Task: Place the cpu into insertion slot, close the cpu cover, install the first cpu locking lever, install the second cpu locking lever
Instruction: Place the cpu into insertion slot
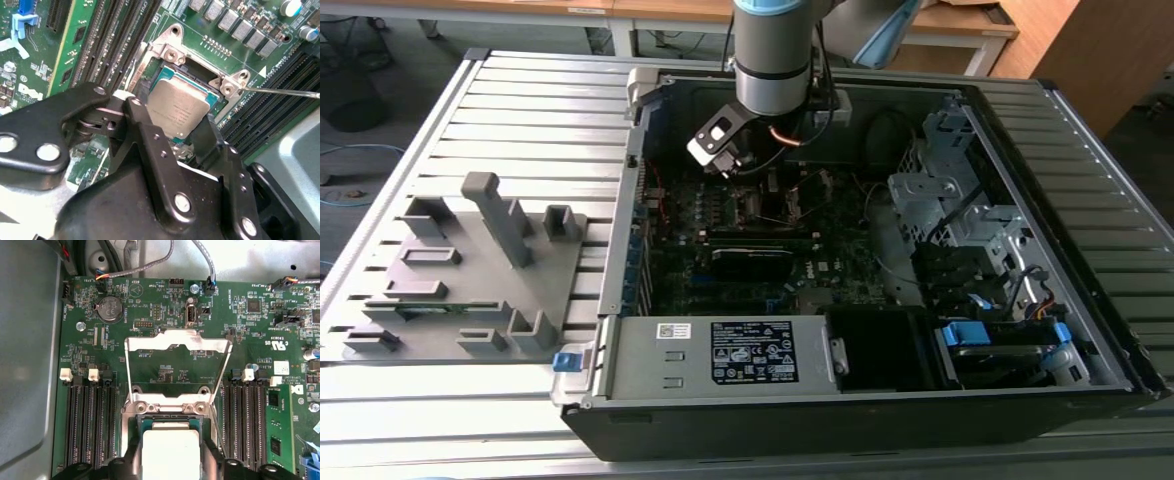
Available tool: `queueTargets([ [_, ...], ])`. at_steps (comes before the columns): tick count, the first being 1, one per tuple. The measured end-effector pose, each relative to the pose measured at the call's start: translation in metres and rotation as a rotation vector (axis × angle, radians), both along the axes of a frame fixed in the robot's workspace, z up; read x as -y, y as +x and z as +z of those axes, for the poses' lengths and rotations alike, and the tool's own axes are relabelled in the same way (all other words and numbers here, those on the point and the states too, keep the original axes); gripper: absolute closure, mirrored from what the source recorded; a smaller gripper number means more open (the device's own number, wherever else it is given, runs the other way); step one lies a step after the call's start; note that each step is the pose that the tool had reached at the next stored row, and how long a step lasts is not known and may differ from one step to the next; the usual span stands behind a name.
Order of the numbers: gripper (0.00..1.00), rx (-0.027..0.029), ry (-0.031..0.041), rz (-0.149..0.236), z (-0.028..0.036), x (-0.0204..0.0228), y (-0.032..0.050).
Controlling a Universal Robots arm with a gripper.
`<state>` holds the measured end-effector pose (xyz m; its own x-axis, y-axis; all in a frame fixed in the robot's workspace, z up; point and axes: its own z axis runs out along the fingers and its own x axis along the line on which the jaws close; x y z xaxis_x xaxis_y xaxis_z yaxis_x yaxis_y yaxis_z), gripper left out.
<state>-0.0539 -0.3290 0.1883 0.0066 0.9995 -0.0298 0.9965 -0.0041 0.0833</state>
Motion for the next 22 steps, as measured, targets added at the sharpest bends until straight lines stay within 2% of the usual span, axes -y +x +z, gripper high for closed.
queueTargets([
  [1, 0.39, 0.0, -0.0005, 0.0, 0.0, 0.0, 0.0],
  [11, 0.39, -0.001, -0.002, 0.0, 0.0032, 0.0003, -0.0002],
  [19, 0.39, -0.001, -0.002, 0.0, 0.0126, 0.0003, -0.0002],
  [22, 0.39, -0.0009, -0.0018, 0.0, 0.0135, 0.0002, -0.0001],
])
